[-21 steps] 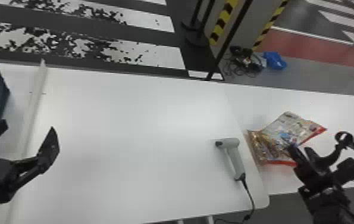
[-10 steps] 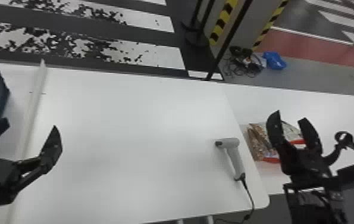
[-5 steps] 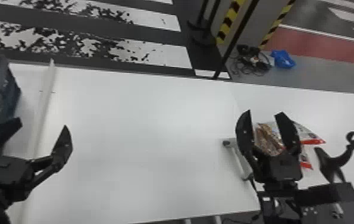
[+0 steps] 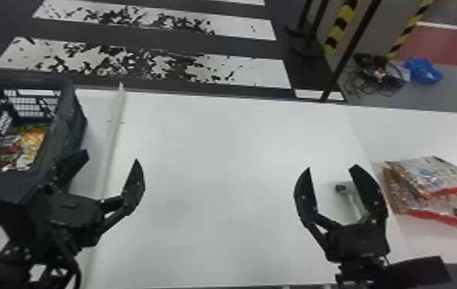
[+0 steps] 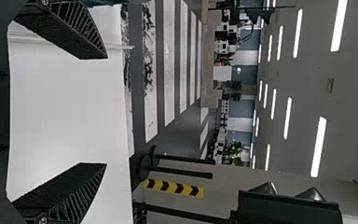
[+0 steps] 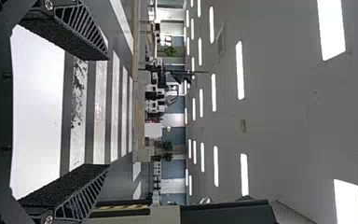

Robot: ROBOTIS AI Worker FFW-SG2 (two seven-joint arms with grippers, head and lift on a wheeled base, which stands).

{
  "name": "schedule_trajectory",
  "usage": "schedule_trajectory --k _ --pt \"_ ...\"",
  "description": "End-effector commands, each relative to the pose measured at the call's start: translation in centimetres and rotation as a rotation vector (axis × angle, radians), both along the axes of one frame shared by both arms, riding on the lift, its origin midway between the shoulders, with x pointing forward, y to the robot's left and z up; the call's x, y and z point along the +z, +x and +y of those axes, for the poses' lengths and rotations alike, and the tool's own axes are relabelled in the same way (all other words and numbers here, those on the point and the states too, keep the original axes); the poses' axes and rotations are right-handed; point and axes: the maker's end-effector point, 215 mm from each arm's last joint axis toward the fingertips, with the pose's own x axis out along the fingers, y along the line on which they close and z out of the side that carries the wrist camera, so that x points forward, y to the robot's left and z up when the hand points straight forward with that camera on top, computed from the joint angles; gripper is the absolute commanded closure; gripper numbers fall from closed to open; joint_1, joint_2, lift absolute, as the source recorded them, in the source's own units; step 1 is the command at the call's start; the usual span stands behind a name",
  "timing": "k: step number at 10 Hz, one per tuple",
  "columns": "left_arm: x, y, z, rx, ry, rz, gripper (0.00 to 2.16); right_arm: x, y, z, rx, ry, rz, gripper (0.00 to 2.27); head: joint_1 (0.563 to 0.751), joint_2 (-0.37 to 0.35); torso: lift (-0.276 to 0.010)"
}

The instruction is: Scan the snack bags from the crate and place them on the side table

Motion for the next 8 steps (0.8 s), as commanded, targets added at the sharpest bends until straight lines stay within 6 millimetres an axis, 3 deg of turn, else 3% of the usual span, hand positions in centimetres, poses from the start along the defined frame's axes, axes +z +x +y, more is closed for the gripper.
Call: schedule_trajectory --k 1,4,5,8 --pt "0.2 0.1 -0.1 0.004 -0.005 -0.010 0.04 -1.9 0.1 0.7 0.009 0.000 0.055 0.06 0.695 -0.121 -0.094" --pt "1.7 0.0 0.1 -0.005 -0.006 -0.029 0.04 -2.8 0.1 0.6 0.008 -0.001 0.084 0.06 0.695 -0.108 -0.094" --pt "2.2 0.0 1.0 -0.002 0.001 -0.002 0.08 -3.2 0.0 0.8 0.011 0.002 0.092 0.06 0.695 -0.108 -0.094" --pt "4.7 0.9 7.2 0.048 0.053 0.033 0.09 -3.7 -0.2 0.5 0.010 0.004 0.101 0.06 0.695 -0.060 -0.094"
